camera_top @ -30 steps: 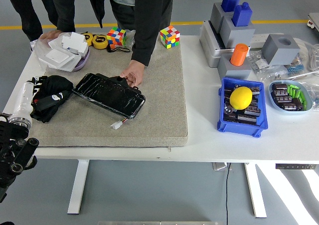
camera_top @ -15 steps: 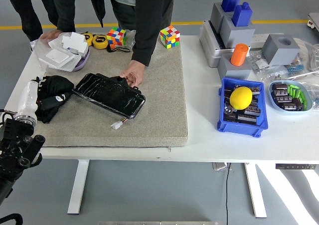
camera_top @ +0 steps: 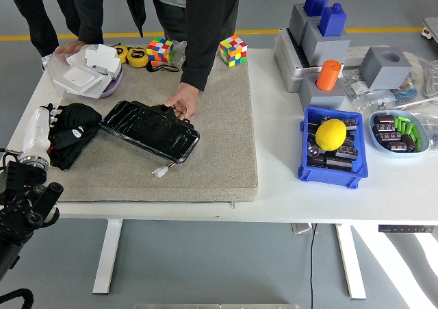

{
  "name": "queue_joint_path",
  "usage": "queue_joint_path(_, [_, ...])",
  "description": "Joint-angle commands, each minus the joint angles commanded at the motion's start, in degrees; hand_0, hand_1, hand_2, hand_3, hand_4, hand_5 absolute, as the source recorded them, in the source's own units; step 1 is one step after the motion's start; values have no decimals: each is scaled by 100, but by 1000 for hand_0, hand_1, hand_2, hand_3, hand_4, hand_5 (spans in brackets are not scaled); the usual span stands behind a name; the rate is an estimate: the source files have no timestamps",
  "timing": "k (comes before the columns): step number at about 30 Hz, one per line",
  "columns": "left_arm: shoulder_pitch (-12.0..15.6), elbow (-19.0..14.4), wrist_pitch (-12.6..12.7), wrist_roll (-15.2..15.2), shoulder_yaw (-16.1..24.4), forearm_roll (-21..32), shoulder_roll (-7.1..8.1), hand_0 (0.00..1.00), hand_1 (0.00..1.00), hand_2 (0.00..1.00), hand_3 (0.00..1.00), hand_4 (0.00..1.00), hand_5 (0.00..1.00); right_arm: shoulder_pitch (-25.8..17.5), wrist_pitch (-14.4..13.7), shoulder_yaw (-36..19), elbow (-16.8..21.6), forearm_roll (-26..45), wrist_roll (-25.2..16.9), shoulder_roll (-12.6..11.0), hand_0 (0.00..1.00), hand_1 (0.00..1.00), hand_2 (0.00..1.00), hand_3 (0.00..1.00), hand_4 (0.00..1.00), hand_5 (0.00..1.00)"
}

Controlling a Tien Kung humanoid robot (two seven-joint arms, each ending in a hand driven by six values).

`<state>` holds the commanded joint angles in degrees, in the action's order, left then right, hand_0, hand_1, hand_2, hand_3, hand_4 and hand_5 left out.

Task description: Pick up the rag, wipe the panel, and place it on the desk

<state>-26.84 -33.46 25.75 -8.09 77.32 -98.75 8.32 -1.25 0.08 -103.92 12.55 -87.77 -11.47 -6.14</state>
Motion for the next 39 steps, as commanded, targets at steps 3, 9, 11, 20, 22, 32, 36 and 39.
queue_joint_path(3, [39,-70,-17,47,71,-37,31,247,283,350,572,626,2,4,0,21,4,12,-3,-9,532,552,488,522,868,345])
queue_joint_path(9, [150,-401,-19,86,262,-22,182,237,275,340,569,602,2,-21,-2,39,1,1,-5,-17,532,552,489,522,868,345])
queue_joint_path(11, [163,-505,-15,89,265,-11,229,237,275,340,569,602,2,-28,-3,45,-1,-2,-4,-18,532,552,489,522,868,345])
queue_joint_path(20, [88,-1069,-7,29,-217,220,211,235,276,338,569,588,2,-28,-2,114,21,58,-5,-21,531,551,489,522,868,345])
queue_joint_path(22, [24,-1071,-16,46,-384,225,147,235,276,338,569,588,2,-32,-2,114,21,62,-5,-18,531,551,489,522,868,345])
queue_joint_path(32, [-251,-843,-27,47,-765,97,-158,238,273,334,570,590,2,-46,0,68,12,46,-2,-1,531,551,489,522,868,345])
queue_joint_path(36, [-296,-780,-20,48,-717,39,-210,238,273,334,570,590,2,-40,0,73,17,56,-2,-8,531,551,489,522,868,345])
queue_joint_path(39, [-336,-725,-31,66,-748,18,-227,238,273,334,570,588,2,-35,3,94,21,70,-2,-8,531,551,489,522,868,345])
